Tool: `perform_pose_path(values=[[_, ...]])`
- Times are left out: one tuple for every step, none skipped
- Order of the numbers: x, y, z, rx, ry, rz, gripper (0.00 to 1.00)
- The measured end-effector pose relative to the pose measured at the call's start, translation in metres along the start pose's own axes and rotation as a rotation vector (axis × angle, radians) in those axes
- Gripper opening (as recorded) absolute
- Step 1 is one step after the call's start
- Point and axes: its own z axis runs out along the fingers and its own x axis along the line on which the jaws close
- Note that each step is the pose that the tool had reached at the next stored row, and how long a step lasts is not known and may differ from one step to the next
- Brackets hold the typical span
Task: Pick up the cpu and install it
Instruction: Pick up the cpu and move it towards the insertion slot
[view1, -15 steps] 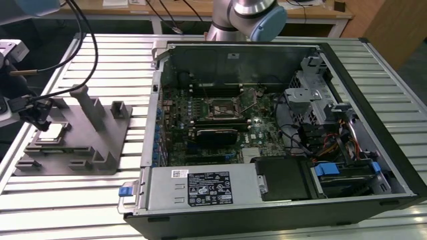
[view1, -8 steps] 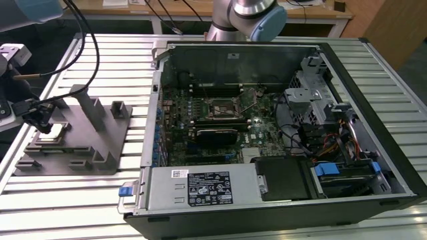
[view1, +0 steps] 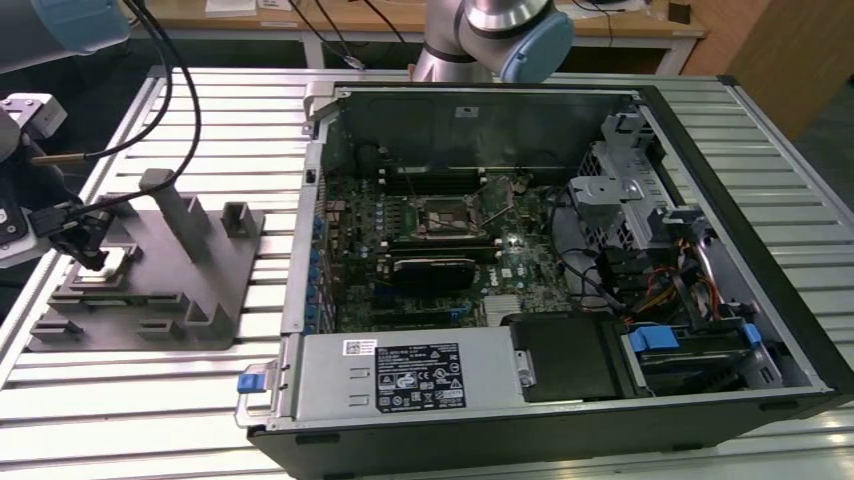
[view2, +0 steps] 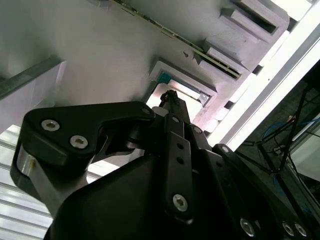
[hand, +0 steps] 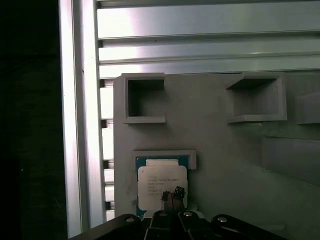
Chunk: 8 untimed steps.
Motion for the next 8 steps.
perform_pose_path(values=[[0.0000,0.0000,0.0000,-0.0002,0.0001,0.000,0.11],[0.0000,0.0000,0.0000,-0.0004,0.0001,0.000,0.11],[0.0000,0.0000,0.0001,-0.0008,-0.0001,0.000,0.11],[-0.0001,0.0000,0.0002,-0.0011,-0.0002,0.000,0.11],[-0.0001,0.0000,0.0003,-0.0013,-0.0002,0.000,0.11],[0.0000,0.0000,0.0007,-0.0013,-0.0003,0.000,0.11],[0.0000,0.0000,0.0013,-0.0014,-0.0004,0.000,0.11],[0.0000,0.0000,0.0015,-0.0012,-0.0001,0.000,0.11]])
